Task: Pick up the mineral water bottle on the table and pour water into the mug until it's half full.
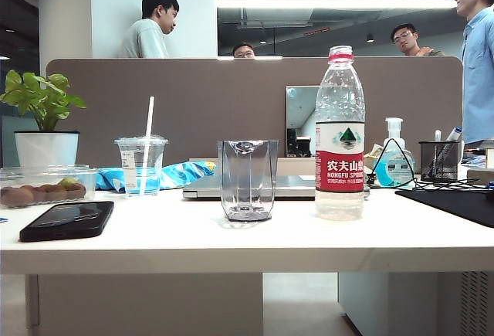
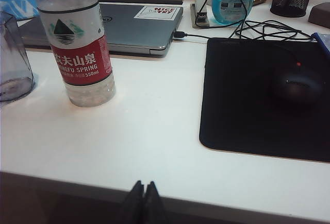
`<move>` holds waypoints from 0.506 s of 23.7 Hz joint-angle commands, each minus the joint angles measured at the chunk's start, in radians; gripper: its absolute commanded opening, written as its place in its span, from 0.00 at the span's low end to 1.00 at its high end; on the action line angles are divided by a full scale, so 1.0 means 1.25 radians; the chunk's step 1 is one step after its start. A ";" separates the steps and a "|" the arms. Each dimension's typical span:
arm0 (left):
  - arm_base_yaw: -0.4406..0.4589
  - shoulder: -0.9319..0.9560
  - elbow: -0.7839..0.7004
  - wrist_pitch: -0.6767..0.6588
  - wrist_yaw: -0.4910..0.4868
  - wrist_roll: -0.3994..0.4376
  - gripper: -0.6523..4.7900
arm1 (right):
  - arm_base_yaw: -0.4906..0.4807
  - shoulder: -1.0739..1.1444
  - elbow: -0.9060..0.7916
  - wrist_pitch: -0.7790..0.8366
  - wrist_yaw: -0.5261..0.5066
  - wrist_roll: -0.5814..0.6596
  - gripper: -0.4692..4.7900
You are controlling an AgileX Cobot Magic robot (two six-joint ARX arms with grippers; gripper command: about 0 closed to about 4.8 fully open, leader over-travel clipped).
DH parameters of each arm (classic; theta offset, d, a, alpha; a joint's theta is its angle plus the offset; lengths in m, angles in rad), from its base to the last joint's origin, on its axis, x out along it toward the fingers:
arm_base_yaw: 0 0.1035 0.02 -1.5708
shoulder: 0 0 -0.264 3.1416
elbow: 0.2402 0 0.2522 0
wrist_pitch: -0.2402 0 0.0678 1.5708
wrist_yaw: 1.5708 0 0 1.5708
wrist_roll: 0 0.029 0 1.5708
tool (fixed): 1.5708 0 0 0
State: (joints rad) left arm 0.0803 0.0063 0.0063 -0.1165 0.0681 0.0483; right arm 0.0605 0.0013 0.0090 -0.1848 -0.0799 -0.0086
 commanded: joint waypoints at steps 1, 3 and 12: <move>-0.001 0.001 0.002 0.004 -0.003 -0.003 0.11 | 0.001 0.000 -0.005 0.007 0.002 -0.002 0.13; -0.001 0.001 0.002 0.004 -0.002 -0.003 0.11 | 0.001 0.000 -0.005 0.007 0.002 -0.002 0.13; -0.001 0.001 0.002 0.005 -0.003 -0.004 0.11 | 0.001 0.000 -0.005 0.008 0.009 -0.002 0.13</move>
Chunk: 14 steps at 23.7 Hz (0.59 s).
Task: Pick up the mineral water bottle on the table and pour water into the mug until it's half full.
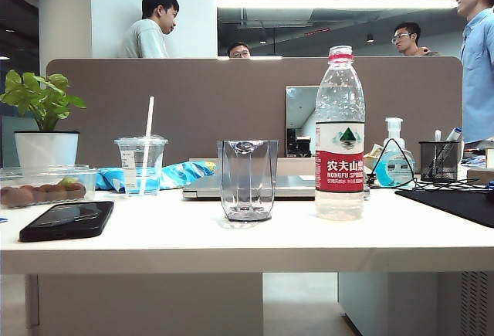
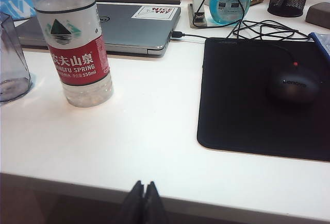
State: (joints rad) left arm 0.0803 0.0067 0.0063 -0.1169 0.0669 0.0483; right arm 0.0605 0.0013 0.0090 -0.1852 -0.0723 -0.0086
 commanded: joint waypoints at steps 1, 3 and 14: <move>-0.001 0.000 0.005 0.010 0.000 -0.021 0.11 | 0.001 0.000 -0.005 0.025 0.002 0.000 0.13; -0.001 0.000 0.016 0.028 0.008 -0.072 0.11 | 0.002 0.000 0.005 0.058 -0.005 0.027 0.13; -0.001 0.059 0.268 0.008 0.439 -0.163 0.11 | 0.002 0.085 0.301 -0.044 -0.119 -0.019 0.14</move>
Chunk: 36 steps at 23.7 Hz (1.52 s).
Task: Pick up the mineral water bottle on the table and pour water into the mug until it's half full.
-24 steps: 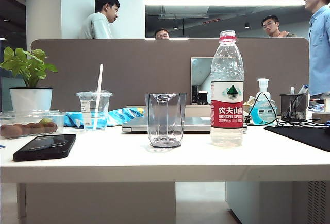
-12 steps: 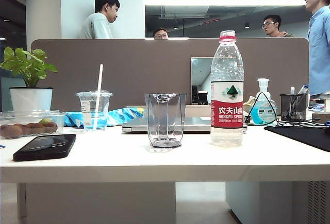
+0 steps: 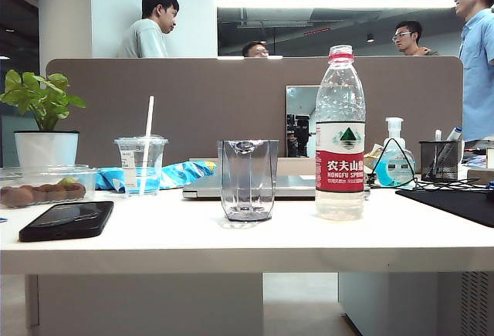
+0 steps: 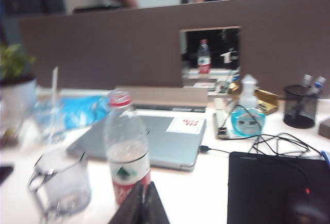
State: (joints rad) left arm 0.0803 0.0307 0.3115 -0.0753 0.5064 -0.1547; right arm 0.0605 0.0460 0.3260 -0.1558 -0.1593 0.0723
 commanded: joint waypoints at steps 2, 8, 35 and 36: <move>-0.002 0.097 0.035 -0.024 0.160 0.001 0.11 | 0.003 0.131 0.099 -0.096 -0.070 -0.104 0.35; -0.054 0.184 0.035 -0.031 0.172 0.011 0.11 | 0.019 0.359 0.149 0.055 -0.074 -0.103 0.52; -0.623 0.298 0.035 -0.014 -0.390 0.079 0.11 | 0.157 1.292 0.149 0.975 -0.003 -0.055 0.99; -0.623 0.298 0.035 -0.017 -0.414 0.079 0.11 | 0.157 1.313 0.153 0.993 -0.016 -0.054 0.99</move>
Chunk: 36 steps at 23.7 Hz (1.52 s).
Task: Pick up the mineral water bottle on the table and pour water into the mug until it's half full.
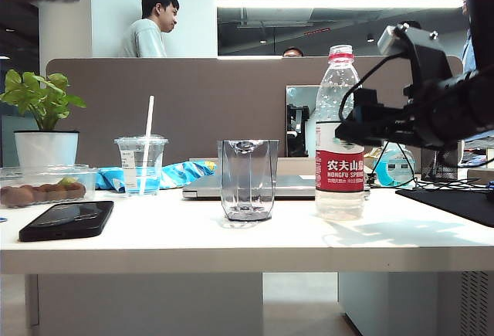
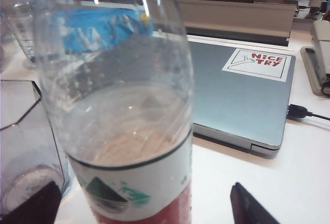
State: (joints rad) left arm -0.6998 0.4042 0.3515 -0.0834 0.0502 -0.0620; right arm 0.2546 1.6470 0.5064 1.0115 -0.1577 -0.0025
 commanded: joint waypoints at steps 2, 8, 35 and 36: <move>0.002 0.000 0.003 -0.010 -0.066 0.005 0.11 | 0.003 0.061 0.022 0.088 -0.033 0.005 0.99; 0.001 0.000 0.003 -0.010 -0.080 0.005 0.11 | 0.005 0.130 0.099 0.092 -0.054 0.031 0.99; 0.001 0.000 0.003 -0.046 -0.100 0.004 0.11 | 0.005 0.017 0.267 -0.289 -0.038 -0.335 0.55; 0.001 0.000 0.003 -0.046 -0.100 0.004 0.11 | 0.006 -0.005 0.292 -0.361 -0.014 -0.390 0.56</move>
State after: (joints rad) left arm -0.6998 0.4042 0.3515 -0.1509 -0.0719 -0.0601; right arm 0.2604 1.6684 0.8387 0.6201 -0.2119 -0.3965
